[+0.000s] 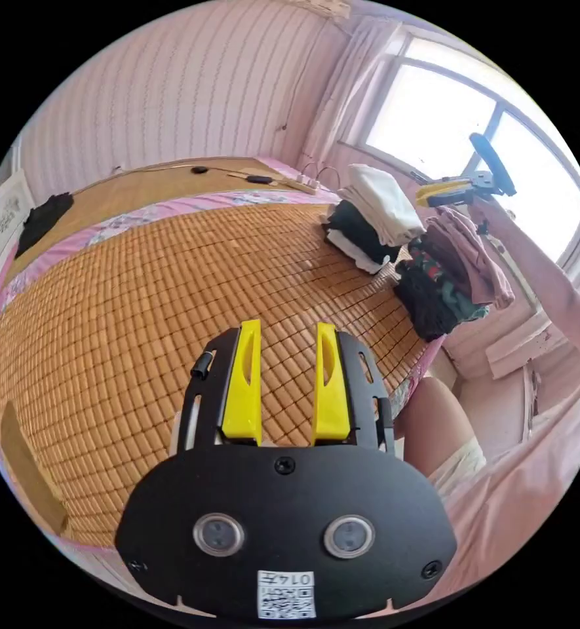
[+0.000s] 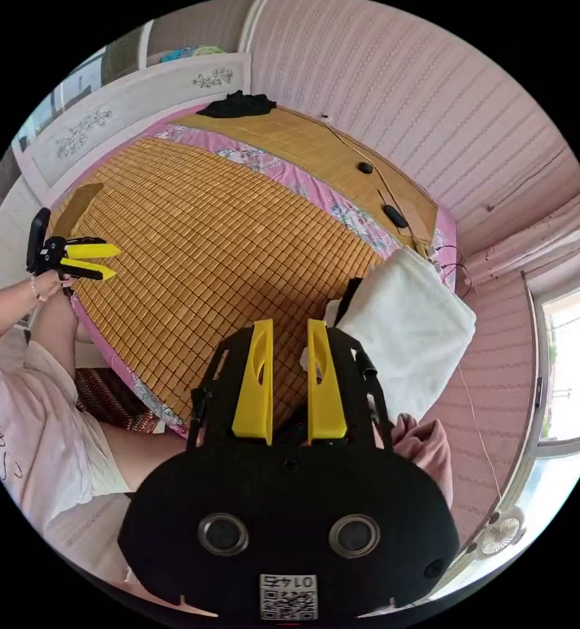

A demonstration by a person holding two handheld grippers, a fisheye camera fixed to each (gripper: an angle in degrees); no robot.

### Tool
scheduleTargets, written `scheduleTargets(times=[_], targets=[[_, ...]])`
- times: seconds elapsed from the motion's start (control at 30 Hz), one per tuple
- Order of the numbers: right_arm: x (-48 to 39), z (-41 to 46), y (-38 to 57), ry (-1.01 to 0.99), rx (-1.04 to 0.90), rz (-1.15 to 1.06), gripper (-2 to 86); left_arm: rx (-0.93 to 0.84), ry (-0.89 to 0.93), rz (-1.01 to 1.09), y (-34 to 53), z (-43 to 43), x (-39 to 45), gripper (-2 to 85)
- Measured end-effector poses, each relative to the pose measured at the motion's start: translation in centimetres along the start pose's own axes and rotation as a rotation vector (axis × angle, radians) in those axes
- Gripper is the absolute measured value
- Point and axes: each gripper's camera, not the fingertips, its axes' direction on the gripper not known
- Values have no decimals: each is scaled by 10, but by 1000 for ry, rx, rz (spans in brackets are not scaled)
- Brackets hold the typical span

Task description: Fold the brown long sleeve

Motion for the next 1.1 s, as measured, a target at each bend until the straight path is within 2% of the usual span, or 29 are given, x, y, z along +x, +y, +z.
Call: scheduleTargets(times=[0.1, 0.23, 0.4, 0.6, 0.77, 0.9, 0.97, 1.1], targets=[[-110, 37, -45, -136, 14, -201, 82, 54, -148, -273, 108, -82, -54, 121], [-251, 63, -110, -306, 60, -425, 82, 212, -309, -607, 236, -179, -101, 114], [-442, 77, -203, -362, 93, -668, 75, 302, -381, -810, 325, -232, -137, 112], [-564, 97, -285, -400, 6, -761, 71, 295, -386, -866, 350, -250, -201, 112], [-616, 126, -328, -385, -56, -818, 78, 255, -438, -872, 338, -258, -267, 96], [-640, 145, -366, -440, -59, -818, 82, 121, -559, -790, 322, -260, -313, 80], [-653, 150, -380, -452, -37, -830, 82, 78, -550, -759, 320, -260, -328, 83], [-702, 170, -410, -387, -58, -990, 85, 54, -561, -699, 313, -259, -346, 86]])
